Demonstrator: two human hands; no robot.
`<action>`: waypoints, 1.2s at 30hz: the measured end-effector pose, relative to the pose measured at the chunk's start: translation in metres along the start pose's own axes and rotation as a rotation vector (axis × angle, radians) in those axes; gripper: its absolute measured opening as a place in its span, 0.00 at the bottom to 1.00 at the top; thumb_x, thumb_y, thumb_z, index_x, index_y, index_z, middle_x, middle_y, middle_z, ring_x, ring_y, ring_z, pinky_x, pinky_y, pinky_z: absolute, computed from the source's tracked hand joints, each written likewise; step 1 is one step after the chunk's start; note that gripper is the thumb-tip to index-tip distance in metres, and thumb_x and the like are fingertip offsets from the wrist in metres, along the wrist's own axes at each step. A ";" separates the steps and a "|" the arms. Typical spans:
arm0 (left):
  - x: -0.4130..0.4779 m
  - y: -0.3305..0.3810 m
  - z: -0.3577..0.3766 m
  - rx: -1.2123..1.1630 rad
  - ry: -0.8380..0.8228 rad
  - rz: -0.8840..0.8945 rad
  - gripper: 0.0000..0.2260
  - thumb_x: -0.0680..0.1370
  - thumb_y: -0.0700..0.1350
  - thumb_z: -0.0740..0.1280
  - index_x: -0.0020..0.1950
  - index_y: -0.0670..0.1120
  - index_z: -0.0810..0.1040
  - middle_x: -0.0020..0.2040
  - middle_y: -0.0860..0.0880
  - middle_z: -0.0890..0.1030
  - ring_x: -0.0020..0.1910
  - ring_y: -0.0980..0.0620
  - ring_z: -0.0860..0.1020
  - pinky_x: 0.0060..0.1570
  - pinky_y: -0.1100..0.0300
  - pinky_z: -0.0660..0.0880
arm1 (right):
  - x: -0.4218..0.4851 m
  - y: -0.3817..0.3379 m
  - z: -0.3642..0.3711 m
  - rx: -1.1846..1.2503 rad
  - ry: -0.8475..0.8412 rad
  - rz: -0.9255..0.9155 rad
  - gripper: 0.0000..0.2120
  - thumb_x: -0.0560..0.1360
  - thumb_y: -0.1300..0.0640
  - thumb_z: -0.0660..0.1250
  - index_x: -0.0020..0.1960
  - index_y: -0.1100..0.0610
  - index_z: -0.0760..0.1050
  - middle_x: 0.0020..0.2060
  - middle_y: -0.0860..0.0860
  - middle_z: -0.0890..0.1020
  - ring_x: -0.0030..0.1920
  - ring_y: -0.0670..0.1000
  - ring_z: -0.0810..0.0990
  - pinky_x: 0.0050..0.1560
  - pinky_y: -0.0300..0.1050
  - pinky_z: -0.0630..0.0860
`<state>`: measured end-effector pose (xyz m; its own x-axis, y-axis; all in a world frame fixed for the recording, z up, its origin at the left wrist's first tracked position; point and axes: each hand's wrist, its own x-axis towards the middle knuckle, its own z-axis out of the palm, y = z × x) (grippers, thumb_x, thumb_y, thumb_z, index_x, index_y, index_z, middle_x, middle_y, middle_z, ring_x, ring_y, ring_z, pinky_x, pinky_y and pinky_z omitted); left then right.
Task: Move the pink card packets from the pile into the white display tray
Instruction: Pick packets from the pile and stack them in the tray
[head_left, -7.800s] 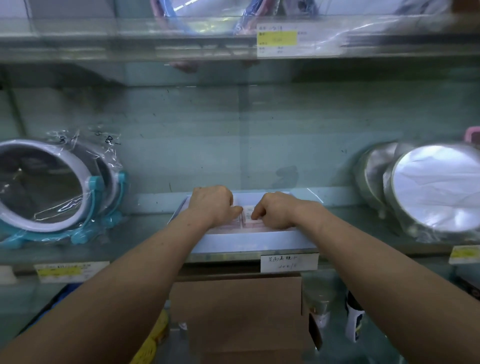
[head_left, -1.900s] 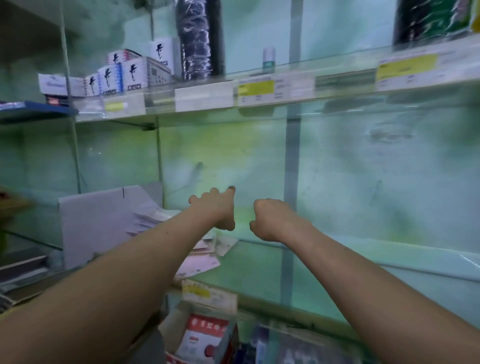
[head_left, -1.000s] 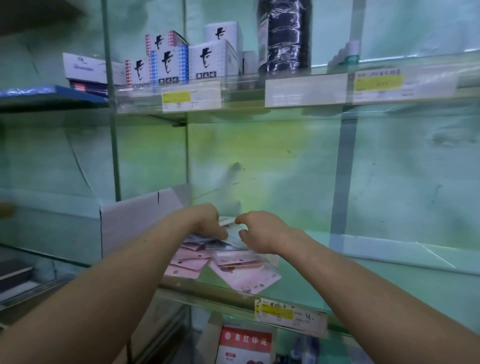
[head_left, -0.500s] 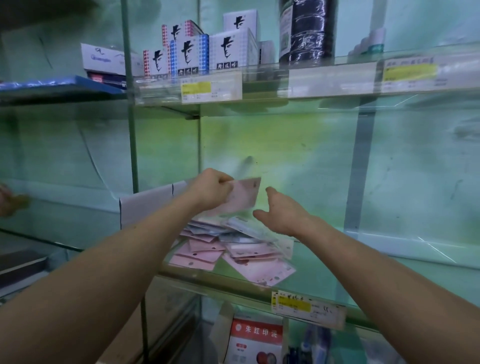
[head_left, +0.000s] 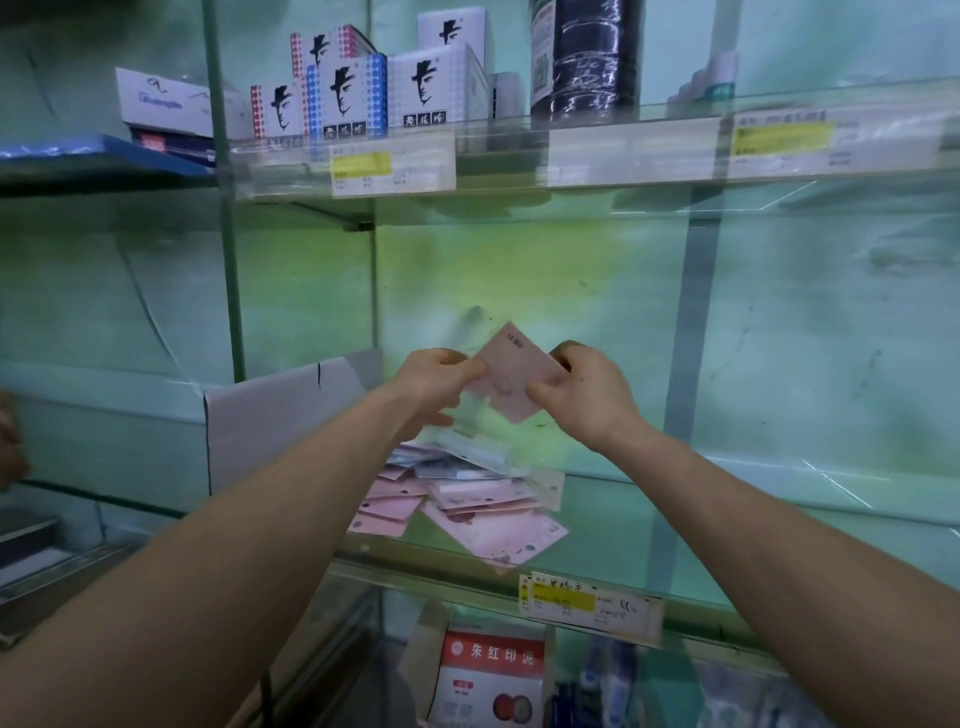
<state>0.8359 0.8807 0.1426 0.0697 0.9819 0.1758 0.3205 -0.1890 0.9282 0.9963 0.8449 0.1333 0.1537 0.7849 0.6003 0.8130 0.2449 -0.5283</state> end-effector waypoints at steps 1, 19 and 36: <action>0.001 0.001 0.003 -0.064 -0.031 -0.086 0.24 0.78 0.55 0.66 0.68 0.42 0.69 0.61 0.40 0.75 0.54 0.42 0.78 0.53 0.51 0.77 | -0.002 0.000 -0.001 -0.030 0.045 -0.036 0.04 0.72 0.59 0.66 0.42 0.55 0.71 0.39 0.51 0.76 0.39 0.56 0.74 0.36 0.43 0.66; 0.005 0.005 0.029 -0.024 -0.071 -0.030 0.07 0.77 0.35 0.61 0.53 0.39 0.77 0.46 0.42 0.78 0.42 0.47 0.75 0.48 0.55 0.73 | -0.003 0.013 -0.001 0.377 -0.270 0.282 0.10 0.72 0.64 0.67 0.53 0.64 0.77 0.41 0.56 0.81 0.37 0.55 0.80 0.40 0.49 0.80; 0.031 -0.005 0.037 0.321 0.068 -0.044 0.05 0.76 0.38 0.66 0.46 0.40 0.71 0.43 0.43 0.71 0.39 0.46 0.74 0.38 0.58 0.68 | -0.022 0.017 0.023 -0.229 -0.224 0.077 0.13 0.78 0.57 0.60 0.60 0.61 0.69 0.57 0.58 0.77 0.54 0.60 0.76 0.44 0.45 0.69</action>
<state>0.8714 0.9114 0.1313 -0.0111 0.9855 0.1691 0.6037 -0.1282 0.7868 0.9942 0.8446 0.0969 0.1124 0.9081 0.4033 0.9128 0.0660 -0.4030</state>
